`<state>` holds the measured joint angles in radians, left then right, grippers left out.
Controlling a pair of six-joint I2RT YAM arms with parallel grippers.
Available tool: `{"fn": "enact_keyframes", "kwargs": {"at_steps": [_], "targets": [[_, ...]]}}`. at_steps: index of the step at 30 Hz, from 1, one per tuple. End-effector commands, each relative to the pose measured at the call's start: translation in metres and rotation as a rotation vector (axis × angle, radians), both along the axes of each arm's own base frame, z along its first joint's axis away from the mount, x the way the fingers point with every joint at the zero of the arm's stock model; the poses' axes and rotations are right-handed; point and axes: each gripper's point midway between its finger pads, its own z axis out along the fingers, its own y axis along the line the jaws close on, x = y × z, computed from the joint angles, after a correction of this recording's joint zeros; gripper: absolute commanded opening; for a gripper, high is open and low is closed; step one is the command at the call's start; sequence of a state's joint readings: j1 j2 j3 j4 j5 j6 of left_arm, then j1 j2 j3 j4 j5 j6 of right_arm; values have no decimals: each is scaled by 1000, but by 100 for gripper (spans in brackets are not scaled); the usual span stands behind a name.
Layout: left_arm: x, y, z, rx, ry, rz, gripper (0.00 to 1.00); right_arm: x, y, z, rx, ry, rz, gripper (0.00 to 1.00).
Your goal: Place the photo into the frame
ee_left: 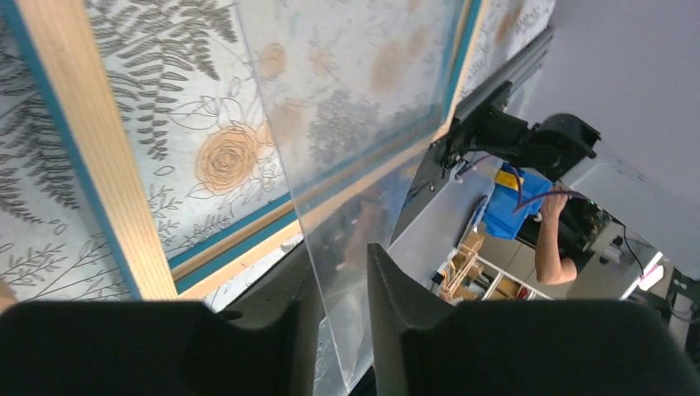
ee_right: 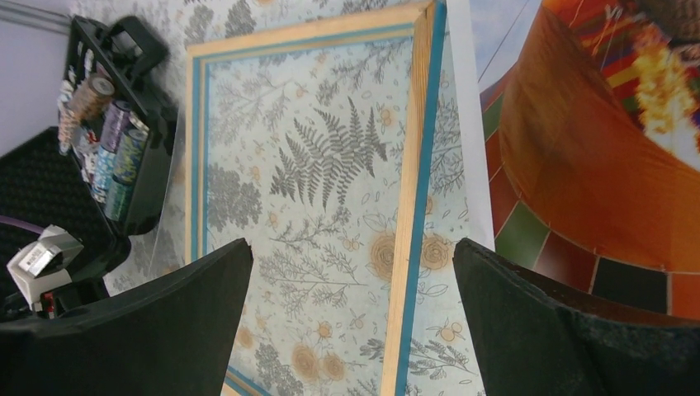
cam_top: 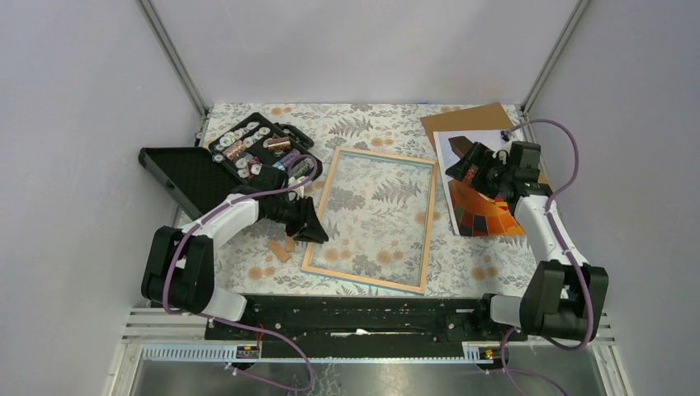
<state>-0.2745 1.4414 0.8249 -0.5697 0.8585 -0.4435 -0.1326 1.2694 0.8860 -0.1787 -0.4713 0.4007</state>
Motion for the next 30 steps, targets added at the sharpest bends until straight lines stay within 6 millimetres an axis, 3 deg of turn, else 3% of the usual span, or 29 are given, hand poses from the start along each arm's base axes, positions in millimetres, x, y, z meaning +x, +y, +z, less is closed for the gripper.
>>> {"fn": "enact_keyframes", "kwargs": {"at_steps": [1,10,14,18,23,24,30], "targets": [[24,3,-1,57,-117,26,33,8,8,-2,-42,23,13,100],[42,8,-6,106,-207,79,61,15,19,-52,-38,157,-4,100],[45,5,-13,100,-189,90,60,21,22,-75,-14,223,-21,100],[41,3,-32,130,-175,96,58,27,25,-85,-29,244,-21,98],[35,-14,-53,252,-219,42,55,31,23,-93,-36,245,-36,89],[36,-16,-55,280,-229,39,55,29,33,-96,-40,254,-10,88],[42,-1,-55,388,-267,86,62,26,35,-111,-63,287,-5,84]]}}
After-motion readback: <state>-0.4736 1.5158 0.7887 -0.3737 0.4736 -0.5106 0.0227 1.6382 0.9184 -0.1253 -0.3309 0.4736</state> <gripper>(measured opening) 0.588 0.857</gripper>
